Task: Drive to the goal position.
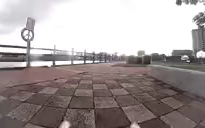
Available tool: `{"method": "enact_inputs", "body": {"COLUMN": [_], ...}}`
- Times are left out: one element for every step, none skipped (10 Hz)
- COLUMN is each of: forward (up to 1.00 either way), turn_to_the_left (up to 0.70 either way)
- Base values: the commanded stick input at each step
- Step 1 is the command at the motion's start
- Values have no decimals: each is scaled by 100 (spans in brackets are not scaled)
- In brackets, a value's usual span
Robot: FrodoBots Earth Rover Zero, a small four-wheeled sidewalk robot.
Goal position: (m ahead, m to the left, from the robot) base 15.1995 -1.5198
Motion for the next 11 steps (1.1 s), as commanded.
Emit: {"method": "enact_inputs", "body": {"forward": [70, 70, 70, 70, 70, 70, 70, 70, 70, 70, 70], "turn_to_the_left": [0, 0, 0, 0, 0, 0, 0, 0, 0, 0, 0]}}
